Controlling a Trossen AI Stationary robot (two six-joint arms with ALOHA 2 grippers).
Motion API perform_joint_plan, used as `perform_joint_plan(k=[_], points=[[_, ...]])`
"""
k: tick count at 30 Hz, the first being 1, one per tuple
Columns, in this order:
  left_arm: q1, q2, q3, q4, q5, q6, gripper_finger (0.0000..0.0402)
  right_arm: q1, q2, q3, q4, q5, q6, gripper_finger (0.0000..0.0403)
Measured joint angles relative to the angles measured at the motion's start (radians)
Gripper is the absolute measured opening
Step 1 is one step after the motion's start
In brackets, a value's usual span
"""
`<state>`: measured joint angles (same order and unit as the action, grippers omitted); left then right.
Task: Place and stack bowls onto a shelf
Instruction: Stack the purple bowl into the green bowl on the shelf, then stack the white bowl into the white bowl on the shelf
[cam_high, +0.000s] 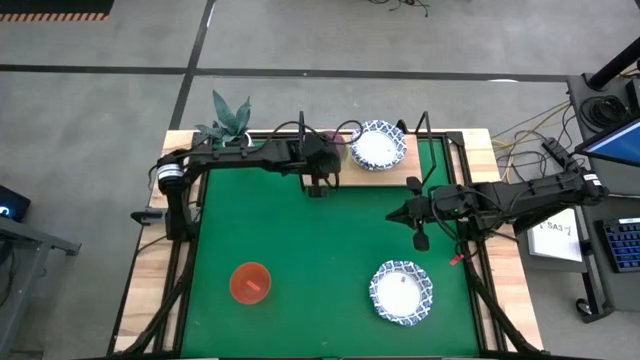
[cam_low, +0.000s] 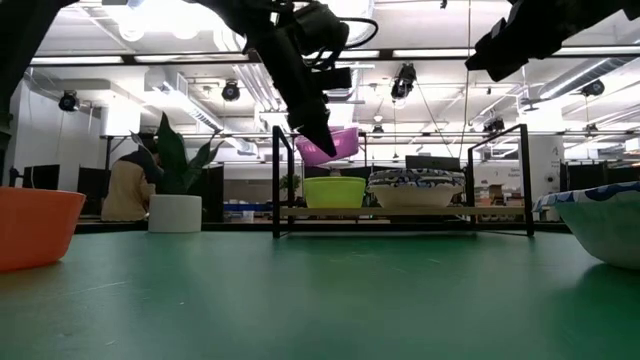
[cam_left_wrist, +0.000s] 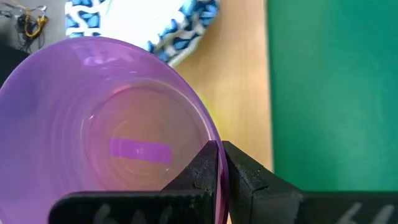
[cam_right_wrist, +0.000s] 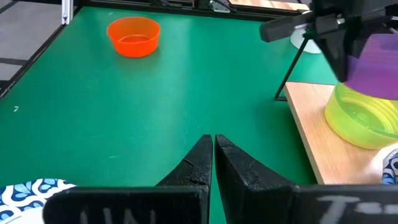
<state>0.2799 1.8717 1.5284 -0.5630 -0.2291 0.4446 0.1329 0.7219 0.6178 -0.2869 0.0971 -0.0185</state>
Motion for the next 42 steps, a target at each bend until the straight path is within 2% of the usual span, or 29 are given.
perform_joint_plan(k=[4,20,29,35,39,42], points=[[0.021,0.000,0.000,0.004,0.000,0.000,0.0009,0.000,0.000,0.000,0.000,0.000,0.000,0.0009],[0.050,0.000,-0.001,0.067,0.005,0.000,0.0099,0.000,0.001,0.000,0.000,0.000,-0.002,0.0009],[0.044,-0.004,-0.001,0.061,0.004,-0.009,0.0107,0.000,0.001,0.000,0.000,0.000,-0.003,0.0009],[0.039,-0.029,-0.001,-0.009,-0.016,-0.019,0.0107,0.000,0.001,-0.005,0.002,0.000,-0.008,0.0009],[0.025,-0.065,-0.001,-0.047,-0.013,-0.082,0.0107,0.000,0.001,-0.012,0.015,0.000,-0.022,0.0009],[0.003,-0.090,-0.001,-0.068,0.037,-0.162,0.0107,0.000,0.001,-0.018,0.030,0.001,-0.034,0.0009]])
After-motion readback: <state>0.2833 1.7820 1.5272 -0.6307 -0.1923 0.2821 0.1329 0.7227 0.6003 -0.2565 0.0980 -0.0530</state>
